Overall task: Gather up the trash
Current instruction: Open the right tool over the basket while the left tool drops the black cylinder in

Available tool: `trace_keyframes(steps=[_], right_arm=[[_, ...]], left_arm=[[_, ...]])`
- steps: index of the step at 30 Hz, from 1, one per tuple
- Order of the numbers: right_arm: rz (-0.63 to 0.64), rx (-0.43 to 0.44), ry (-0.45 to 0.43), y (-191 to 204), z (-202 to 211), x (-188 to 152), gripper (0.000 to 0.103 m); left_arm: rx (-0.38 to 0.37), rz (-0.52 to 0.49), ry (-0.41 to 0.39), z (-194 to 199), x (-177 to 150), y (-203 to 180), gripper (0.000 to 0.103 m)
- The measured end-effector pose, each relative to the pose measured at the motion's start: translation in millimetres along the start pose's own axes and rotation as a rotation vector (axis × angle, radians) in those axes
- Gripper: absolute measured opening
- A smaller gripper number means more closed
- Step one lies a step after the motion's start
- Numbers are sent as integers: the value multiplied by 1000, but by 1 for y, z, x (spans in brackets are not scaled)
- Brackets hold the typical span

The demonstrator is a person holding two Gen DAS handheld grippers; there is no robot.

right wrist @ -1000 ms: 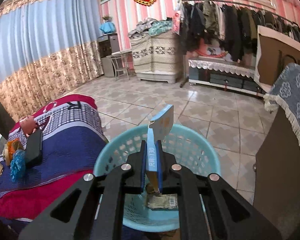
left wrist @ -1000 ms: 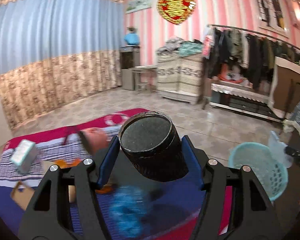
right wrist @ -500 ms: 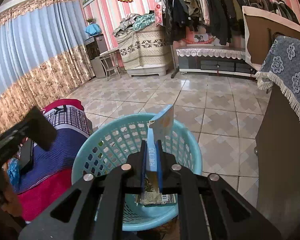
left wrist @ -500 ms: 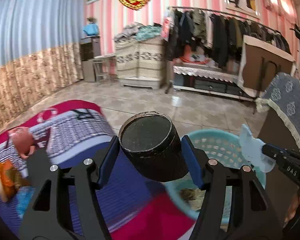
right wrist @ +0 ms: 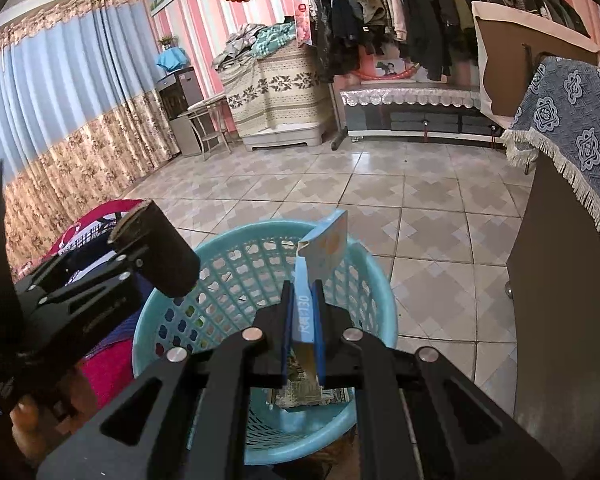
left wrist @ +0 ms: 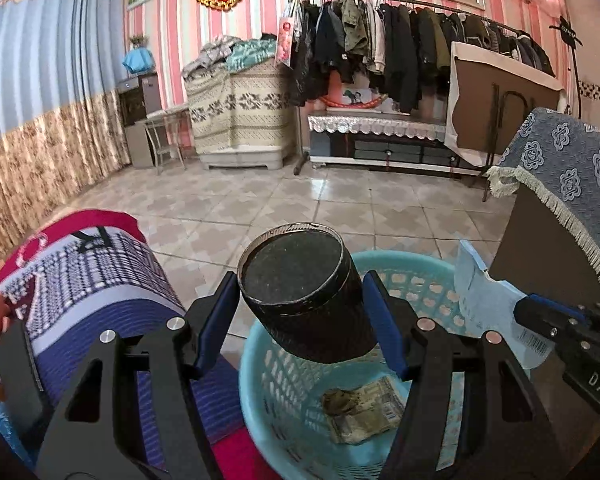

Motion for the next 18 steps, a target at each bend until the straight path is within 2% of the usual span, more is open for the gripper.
trace_keyframes(steps=[2, 4, 6, 18], right_arm=[[3, 0, 2, 0, -1, 0, 9], [6, 0, 1, -2, 0, 0, 9], [9, 3, 1, 0, 0, -2, 9], [55, 21, 18, 28, -17, -1, 9]], left_arm=[[15, 4, -3, -1, 2, 1, 64], [31, 1, -10, 0, 3, 3, 76], [46, 17, -18, 2, 4, 11, 81], [196, 119, -31, 25, 6, 89, 97]])
Point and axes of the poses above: each gripper's, at about its wrist camera, not at the fingertips, and z roughly against the way its jaws point, y to its left, x to its top, the point moved 3 cm from there along -z, roughly the way its jaws point, and after that the axes turned 10 degrees about x, right-handed, at the moved point
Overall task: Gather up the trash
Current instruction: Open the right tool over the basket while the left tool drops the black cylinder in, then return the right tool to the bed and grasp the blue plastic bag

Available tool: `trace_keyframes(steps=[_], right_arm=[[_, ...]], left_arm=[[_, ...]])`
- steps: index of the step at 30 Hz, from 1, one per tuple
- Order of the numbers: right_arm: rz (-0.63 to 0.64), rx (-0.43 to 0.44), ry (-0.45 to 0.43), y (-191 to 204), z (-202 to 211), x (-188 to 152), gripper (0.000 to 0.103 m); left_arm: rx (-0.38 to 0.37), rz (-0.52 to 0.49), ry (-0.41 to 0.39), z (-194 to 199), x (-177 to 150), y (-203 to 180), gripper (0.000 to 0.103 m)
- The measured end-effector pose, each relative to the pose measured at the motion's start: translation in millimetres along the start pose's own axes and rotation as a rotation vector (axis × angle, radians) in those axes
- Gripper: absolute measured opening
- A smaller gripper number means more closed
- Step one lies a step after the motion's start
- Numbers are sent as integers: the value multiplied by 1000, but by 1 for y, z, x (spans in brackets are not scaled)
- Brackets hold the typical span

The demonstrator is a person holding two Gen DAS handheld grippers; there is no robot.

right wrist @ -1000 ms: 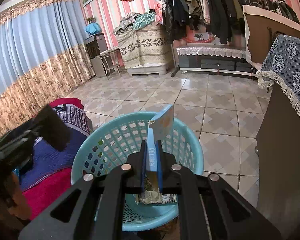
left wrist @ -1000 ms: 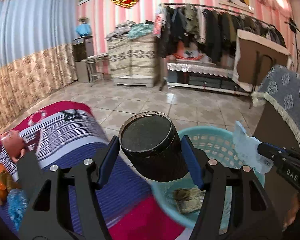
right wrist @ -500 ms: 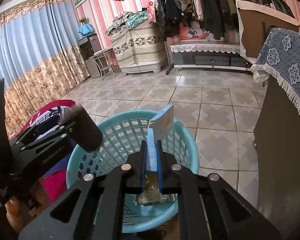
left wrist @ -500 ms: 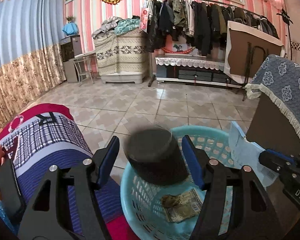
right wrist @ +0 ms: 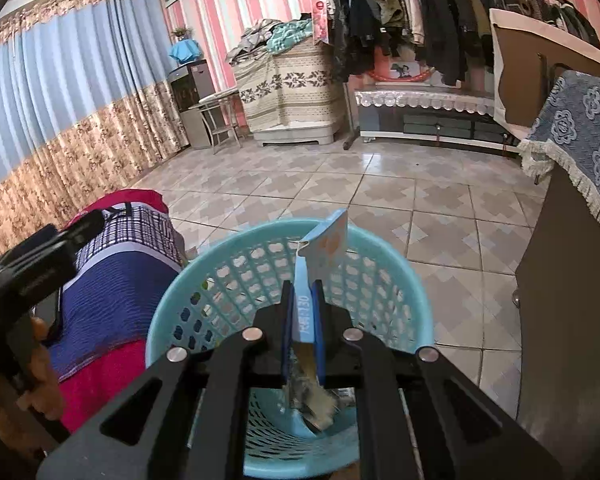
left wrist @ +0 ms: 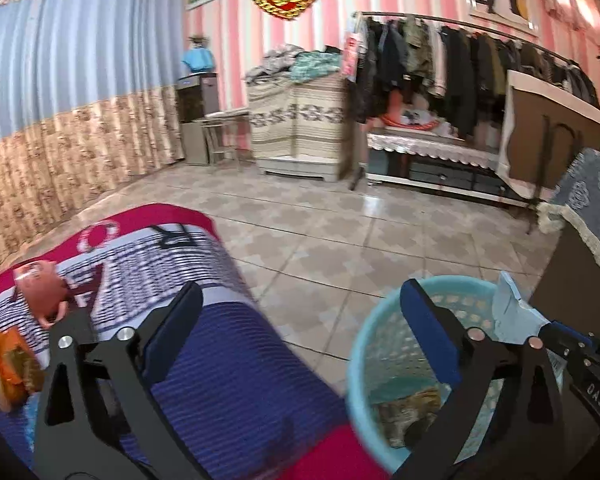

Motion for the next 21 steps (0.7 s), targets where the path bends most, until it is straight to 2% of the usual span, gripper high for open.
trace_keyframes(steps=[9, 10, 12, 13, 16, 21], right_arm=[[2, -2, 10, 20, -21, 2, 13], [3, -11, 8, 22, -21, 2, 18], [13, -29, -13, 24, -17, 3, 59], [14, -28, -27, 26, -14, 4, 62], [20, -31, -55, 29, -5, 8, 64], [29, -48, -106, 36, 9, 17, 85]], left_arm=[[95, 41, 27, 11, -15, 68, 97], [104, 47, 28, 13, -17, 75, 97], [117, 61, 34, 15, -19, 88, 97], [123, 70, 39, 17, -21, 94, 97], [130, 95, 53, 22, -23, 109, 97], [152, 121, 43, 38, -25, 130, 97]])
Point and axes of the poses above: each gripper's, at about its wrist camera, not at the fingertips, and z roughly against the way its jaws point, y to its left, x to its top, the point moved 3 cm from there along -z, roughly the way its jaws point, and after that the axes turned 10 degrees about x, right-handed, at the moved point
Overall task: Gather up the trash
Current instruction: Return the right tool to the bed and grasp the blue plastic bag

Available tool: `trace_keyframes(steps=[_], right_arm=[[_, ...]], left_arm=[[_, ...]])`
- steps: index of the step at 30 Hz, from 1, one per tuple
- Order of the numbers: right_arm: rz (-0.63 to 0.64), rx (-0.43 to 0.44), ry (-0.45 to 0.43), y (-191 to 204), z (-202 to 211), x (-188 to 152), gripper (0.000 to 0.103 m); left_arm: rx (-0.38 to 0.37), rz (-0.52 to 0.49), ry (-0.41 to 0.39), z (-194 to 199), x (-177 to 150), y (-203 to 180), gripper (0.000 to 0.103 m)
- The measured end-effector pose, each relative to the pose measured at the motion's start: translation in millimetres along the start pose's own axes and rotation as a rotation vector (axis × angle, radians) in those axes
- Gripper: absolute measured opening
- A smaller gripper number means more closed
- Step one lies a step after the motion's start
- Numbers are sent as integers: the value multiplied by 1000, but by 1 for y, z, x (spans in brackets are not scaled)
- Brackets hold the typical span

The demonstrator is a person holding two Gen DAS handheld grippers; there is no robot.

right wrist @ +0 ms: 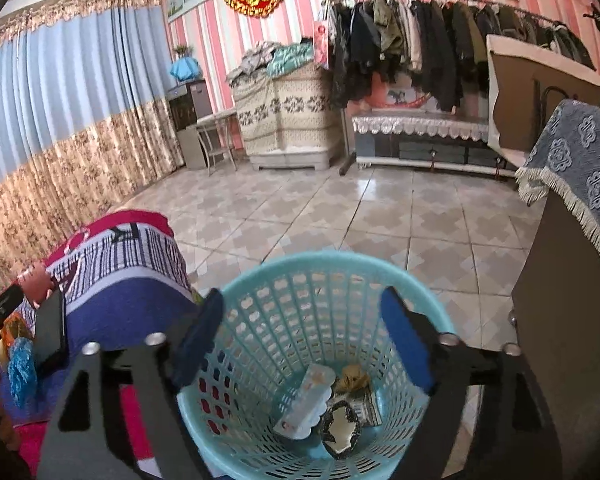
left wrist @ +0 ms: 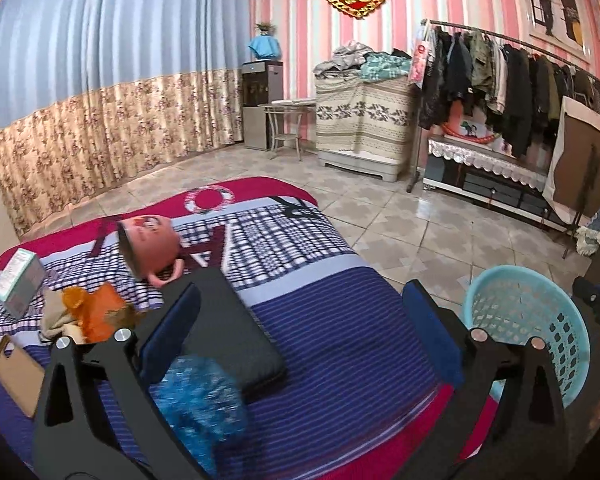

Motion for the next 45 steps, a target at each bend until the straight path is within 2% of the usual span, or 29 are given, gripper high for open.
trace_keyframes(steps=[3, 9, 20, 24, 37, 45], right_arm=[[11, 2, -18, 6, 6, 3, 91], [62, 24, -27, 29, 16, 1, 94], [135, 143, -45, 93, 35, -10, 96], [151, 181, -34, 117, 35, -17, 96], [303, 297, 45, 200, 24, -49, 96], [381, 393, 129, 256, 5, -76, 96]], left_arm=[[15, 19, -9, 9, 1, 14, 97], [56, 29, -19, 26, -5, 42, 97], [131, 72, 13, 53, -29, 110, 98], [184, 86, 22, 56, -45, 144, 98], [320, 142, 101, 49, -95, 229, 98], [351, 168, 150, 39, -118, 260, 98]])
Point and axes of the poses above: each gripper's, at about its wrist camera, not at the fingertips, and z roughly against the way its jaws point, y to its left, x to its top, the point moved 3 cm from there along -z, roughly the way its jaws point, and after that the axes turned 10 degrees about x, right-handed, at the moved point
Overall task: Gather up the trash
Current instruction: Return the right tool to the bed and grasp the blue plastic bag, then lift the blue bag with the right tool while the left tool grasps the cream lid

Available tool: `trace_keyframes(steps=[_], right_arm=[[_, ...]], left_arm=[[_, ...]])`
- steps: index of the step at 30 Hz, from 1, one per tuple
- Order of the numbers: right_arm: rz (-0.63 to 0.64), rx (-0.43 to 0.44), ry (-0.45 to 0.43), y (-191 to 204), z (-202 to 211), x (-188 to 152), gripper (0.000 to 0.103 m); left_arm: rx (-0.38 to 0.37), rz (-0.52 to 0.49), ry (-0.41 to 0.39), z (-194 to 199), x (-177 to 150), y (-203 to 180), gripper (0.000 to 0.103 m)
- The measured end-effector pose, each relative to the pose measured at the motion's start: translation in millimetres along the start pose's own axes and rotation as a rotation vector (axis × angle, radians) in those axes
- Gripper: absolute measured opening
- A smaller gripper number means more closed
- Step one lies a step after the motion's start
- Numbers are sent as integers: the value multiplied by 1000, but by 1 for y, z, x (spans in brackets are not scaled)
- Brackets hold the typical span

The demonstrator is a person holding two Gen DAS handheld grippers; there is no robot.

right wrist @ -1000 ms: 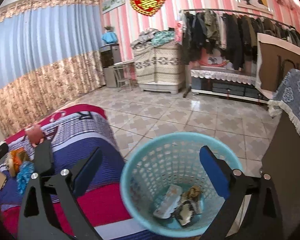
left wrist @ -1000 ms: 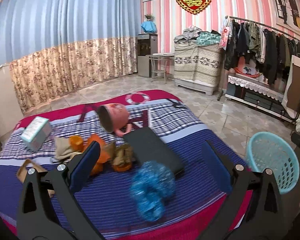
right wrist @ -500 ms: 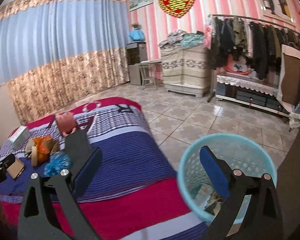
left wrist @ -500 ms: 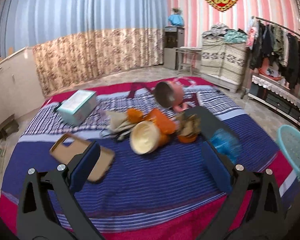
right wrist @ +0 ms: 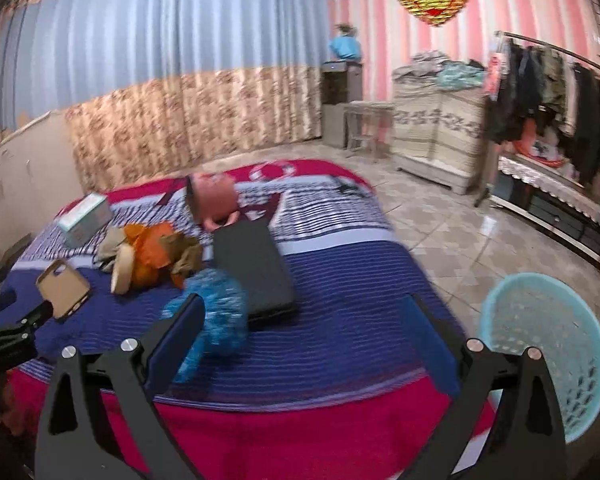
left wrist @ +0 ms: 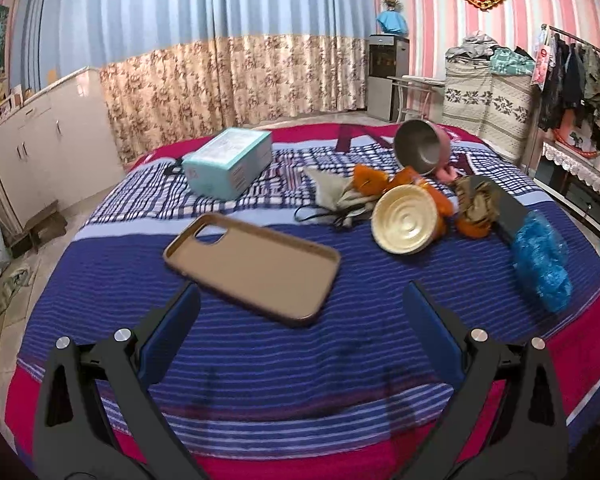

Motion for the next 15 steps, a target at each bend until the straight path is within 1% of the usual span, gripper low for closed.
trace_keyframes(steps=[4, 7, 8, 9, 10, 12, 13, 15], right_arm=[[10, 50, 75, 21, -34, -8, 96], [24, 63, 131, 31, -56, -15, 94], [25, 74, 148, 34, -62, -17, 89], [25, 92, 166, 36, -67, -19, 76], [22, 115, 188, 38, -72, -21, 69], [15, 156, 213, 41, -77, -24, 51], [17, 177, 218, 43, -77, -25, 46], [27, 199, 214, 47, -74, -25, 26]], left_arm=[[-3, 8, 11, -7, 0, 7, 98], [-16, 7, 24, -11, 1, 9, 98], [-17, 5, 26, -12, 1, 8, 98], [-18, 3, 27, -14, 2, 7, 98], [-26, 0, 30, -15, 4, 4, 98], [-47, -4, 34, -17, 8, -1, 98], [-57, -5, 36, -18, 11, -5, 98], [-72, -12, 37, -20, 15, -13, 98]])
Point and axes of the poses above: each gripper's, at about its wrist camera, not at the fingertips, and z roughly against the way its jaws point, y to its left, x to its top, the point moved 3 cm from there along -z, roughly the way its jaws point, and after that the axes turned 10 degrees about x, right-handed, at the moved point
